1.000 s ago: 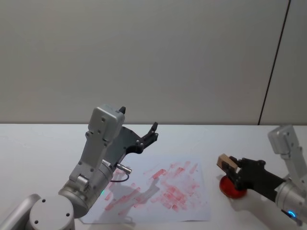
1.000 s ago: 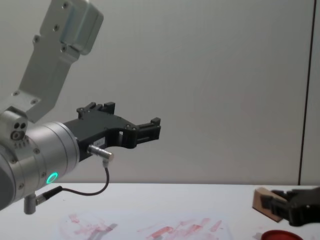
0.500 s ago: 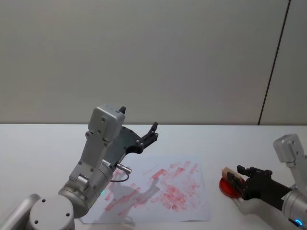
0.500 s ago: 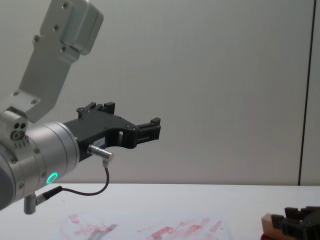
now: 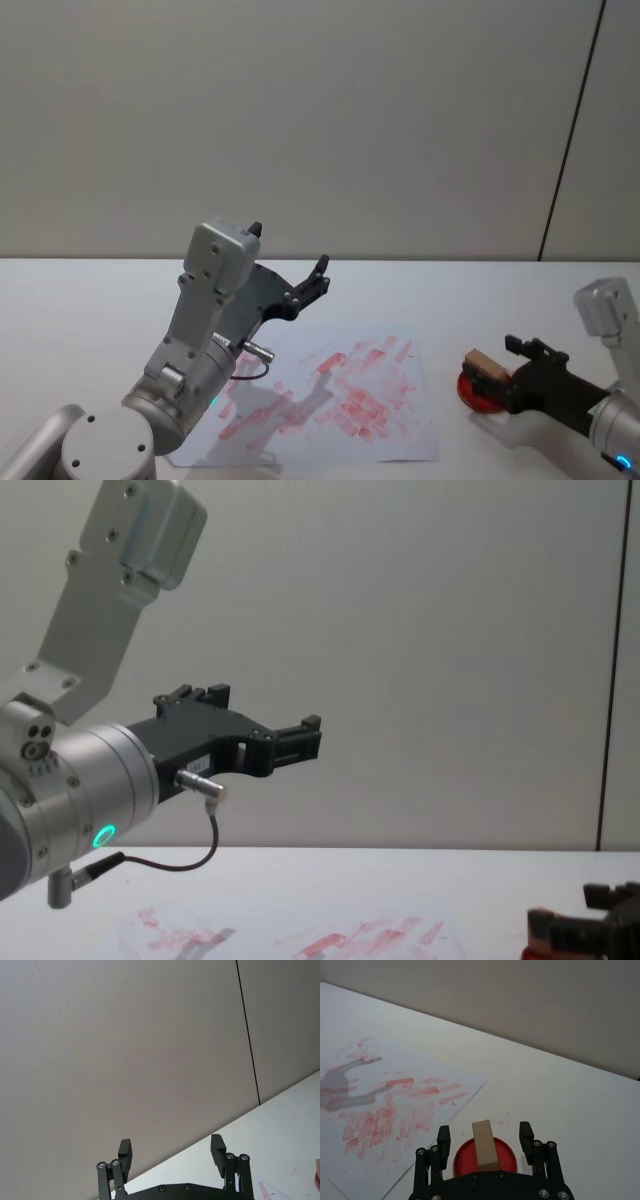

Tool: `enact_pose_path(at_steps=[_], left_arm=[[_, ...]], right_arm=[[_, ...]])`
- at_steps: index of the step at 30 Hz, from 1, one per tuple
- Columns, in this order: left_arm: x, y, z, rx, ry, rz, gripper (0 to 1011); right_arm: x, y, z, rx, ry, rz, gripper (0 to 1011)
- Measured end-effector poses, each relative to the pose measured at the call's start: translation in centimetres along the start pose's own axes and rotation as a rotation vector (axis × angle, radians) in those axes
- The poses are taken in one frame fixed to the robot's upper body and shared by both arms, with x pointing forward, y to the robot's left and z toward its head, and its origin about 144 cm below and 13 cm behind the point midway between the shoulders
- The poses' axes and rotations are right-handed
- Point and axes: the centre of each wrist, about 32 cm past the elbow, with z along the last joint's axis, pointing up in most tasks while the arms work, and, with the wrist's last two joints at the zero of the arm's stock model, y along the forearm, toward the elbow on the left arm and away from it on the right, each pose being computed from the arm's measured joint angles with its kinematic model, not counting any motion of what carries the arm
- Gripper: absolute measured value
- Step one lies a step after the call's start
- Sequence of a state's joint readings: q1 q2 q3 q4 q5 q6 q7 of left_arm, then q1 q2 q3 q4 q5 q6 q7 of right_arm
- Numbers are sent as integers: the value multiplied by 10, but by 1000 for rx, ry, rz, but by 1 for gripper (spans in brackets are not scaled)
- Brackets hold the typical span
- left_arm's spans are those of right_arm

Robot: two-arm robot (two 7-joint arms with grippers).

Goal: Use the one hand to pick up the stamp and affix it onto the A4 paper.

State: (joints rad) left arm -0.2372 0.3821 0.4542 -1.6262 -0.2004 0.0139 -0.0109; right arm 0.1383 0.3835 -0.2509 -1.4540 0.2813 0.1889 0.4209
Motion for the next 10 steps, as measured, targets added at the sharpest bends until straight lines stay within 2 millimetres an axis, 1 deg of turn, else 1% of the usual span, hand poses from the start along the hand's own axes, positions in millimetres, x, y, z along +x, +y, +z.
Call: enact_pose_path(at_steps=[1,2,4,5,8,10], left_arm=[[0,0,0,0,0,0,1002],[0,0,0,0,0,0,1002],[0,0,0,0,0,0,1003],[0,0,0,0,0,0,1003],[0,0,0,0,0,0,1002],[0,0,0,0,0,0,1002]], right_arm=[[0,0,1,6,1,0,813],[-1,0,3,20,2,0,868],[-2,0,6,37,3,0,901],[-3,-1,9,55,6,-1,949],[-5,-1,13,78,10,-1,994],[-7,-1,17,98,13,-2,1001]])
